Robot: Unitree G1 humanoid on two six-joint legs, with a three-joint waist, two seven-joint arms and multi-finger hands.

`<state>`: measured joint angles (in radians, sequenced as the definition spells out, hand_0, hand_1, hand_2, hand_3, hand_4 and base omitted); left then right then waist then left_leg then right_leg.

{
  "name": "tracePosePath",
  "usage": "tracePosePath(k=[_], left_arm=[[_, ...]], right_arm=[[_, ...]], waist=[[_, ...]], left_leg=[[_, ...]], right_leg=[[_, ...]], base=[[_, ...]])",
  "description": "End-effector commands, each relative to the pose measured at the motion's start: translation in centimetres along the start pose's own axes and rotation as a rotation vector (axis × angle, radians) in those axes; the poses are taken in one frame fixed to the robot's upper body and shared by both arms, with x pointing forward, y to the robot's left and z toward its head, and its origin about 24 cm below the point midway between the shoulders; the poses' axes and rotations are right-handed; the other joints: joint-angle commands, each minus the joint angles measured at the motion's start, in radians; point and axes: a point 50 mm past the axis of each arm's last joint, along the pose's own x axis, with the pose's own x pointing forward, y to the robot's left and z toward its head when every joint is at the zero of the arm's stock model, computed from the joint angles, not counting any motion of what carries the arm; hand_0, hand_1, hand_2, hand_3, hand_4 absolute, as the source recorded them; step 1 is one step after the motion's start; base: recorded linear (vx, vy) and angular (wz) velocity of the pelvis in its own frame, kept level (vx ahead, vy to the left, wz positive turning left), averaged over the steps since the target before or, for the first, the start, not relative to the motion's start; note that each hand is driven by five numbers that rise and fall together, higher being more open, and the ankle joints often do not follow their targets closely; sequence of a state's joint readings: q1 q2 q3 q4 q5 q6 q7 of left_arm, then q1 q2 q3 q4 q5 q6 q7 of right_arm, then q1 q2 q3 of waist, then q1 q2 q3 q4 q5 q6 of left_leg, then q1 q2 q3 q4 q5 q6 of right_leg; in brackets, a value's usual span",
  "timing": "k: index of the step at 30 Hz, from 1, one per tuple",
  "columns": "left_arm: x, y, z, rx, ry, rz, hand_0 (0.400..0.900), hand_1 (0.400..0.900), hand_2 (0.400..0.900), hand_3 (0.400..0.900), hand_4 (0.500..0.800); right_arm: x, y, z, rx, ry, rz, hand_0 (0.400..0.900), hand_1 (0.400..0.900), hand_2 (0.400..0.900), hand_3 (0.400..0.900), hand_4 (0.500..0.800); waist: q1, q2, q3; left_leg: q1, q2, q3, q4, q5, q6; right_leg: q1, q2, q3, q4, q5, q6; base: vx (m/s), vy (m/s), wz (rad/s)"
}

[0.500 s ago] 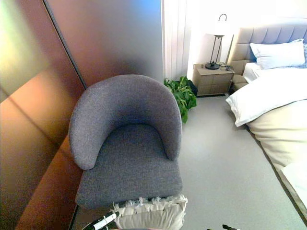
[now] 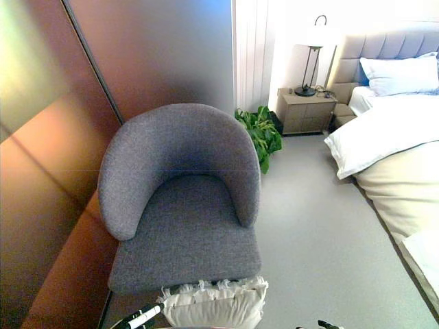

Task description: Pick up the pillow and put it on the sofa.

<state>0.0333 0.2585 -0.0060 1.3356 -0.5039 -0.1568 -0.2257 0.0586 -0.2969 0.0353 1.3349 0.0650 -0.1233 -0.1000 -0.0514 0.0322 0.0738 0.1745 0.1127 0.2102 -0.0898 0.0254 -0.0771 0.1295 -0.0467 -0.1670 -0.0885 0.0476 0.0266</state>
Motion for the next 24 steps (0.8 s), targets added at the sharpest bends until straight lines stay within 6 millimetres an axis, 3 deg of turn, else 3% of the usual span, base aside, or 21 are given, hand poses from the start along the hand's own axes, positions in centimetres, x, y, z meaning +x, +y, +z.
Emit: tracePosePath(k=[1,6,10,15,24], left_arm=[[0.3,1.0,4.1,0.054,-0.118,0.047,0.9,0.9,0.9,0.9,0.8],[0.4,1.0,5.3,0.099,-0.152,0.063,0.9,0.9,0.9,0.9,0.8],[0.6,0.4,7.7,0.124,-0.241,0.108,0.9,0.9,0.9,0.9,0.8],[0.3,-1.5,15.2,0.105,-0.459,0.079,0.9,0.9,0.9,0.9,0.8],[-1.3,-3.1,21.8,0.1,-0.657,0.05,0.9,0.9,0.9,0.9,0.8]], right_arm=[[0.5,-2.1,2.8,-0.032,-0.088,-0.075,0.9,0.9,0.9,0.9,0.8],[0.6,-2.8,4.6,-0.059,-0.158,-0.093,0.9,0.9,0.9,0.9,0.8],[0.5,-3.2,7.5,-0.086,-0.27,-0.112,0.9,0.9,0.9,0.9,0.8],[-0.4,-3.6,13.5,-0.048,-0.507,-0.164,0.9,0.9,0.9,0.9,0.8],[-2.4,-4.1,18.7,0.006,-0.73,-0.2,0.9,0.9,0.9,0.9,0.8]], waist=[[-0.011,-0.014,0.014],[-0.021,-0.009,0.051],[-0.035,-0.003,0.113],[-0.054,-0.015,0.282],[-0.062,-0.047,0.395]], left_leg=[[-0.001,0.006,-0.013,0.017,-0.057,0.011],[-0.023,0.013,-0.008,0.033,-0.054,0.012],[-0.107,0.016,-0.013,0.103,-0.06,0.017],[-0.373,0.013,-0.033,0.272,-0.046,0.023],[-0.634,-0.009,-0.049,0.398,-0.041,0.031]], right_leg=[[0.009,-0.06,-0.033,0.069,-0.101,0.088],[-0.023,-0.059,-0.015,0.09,-0.106,0.085],[-0.097,-0.057,0.021,0.127,-0.107,0.07],[-0.354,-0.041,0.061,0.288,-0.101,0.029],[-0.632,-0.036,0.065,0.46,-0.105,0.025]], base=[[0.04,0.006,0.01],[0.01,0.002,0.0],[-0.07,0.027,0.0],[-0.33,0.006,0.06],[-0.11,-0.023,0.04]])
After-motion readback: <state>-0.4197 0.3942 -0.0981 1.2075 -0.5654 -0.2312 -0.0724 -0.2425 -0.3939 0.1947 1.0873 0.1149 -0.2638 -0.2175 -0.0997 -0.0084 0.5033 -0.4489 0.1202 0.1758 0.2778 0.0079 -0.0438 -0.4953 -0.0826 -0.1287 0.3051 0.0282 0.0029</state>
